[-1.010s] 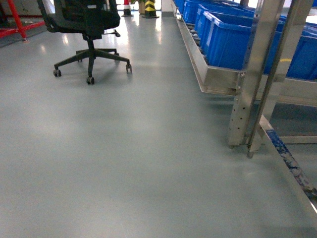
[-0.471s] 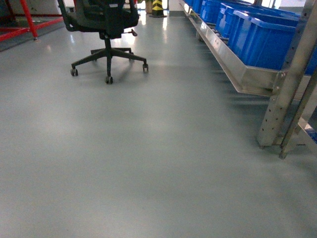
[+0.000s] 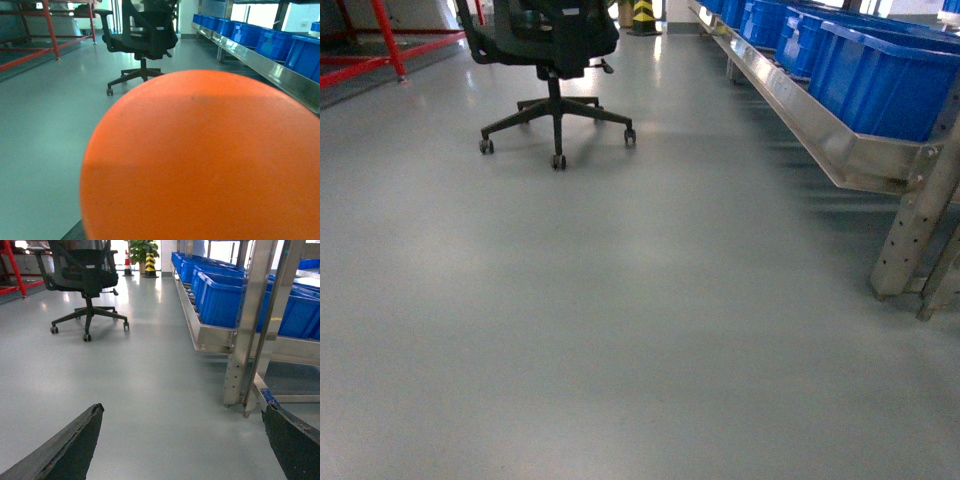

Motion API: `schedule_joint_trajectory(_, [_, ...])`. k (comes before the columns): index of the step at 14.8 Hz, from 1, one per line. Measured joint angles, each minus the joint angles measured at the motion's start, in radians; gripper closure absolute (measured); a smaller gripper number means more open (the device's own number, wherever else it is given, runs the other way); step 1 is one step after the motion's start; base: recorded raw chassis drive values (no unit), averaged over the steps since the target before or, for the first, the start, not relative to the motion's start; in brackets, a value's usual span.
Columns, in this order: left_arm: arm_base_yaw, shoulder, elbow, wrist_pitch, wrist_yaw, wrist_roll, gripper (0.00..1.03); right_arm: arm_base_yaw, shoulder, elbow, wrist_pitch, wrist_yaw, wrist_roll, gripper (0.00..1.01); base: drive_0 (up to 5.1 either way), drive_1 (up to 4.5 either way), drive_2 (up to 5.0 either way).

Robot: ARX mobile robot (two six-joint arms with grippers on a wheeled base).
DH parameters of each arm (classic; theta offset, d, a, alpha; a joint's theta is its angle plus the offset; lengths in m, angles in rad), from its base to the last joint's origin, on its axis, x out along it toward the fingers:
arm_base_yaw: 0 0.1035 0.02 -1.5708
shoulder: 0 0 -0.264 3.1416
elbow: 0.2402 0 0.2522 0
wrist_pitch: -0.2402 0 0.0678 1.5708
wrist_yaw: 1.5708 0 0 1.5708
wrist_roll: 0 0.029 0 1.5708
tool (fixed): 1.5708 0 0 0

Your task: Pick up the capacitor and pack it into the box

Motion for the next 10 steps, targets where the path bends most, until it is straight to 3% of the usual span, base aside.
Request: schedule_joint_trajectory(10, [0.000, 0.000, 0.000, 0.000, 0.000, 0.000, 0.59, 0.000, 0.000, 0.000, 0.005, 0.000, 0.000, 0.03, -5.0, 2.47, 2.5])
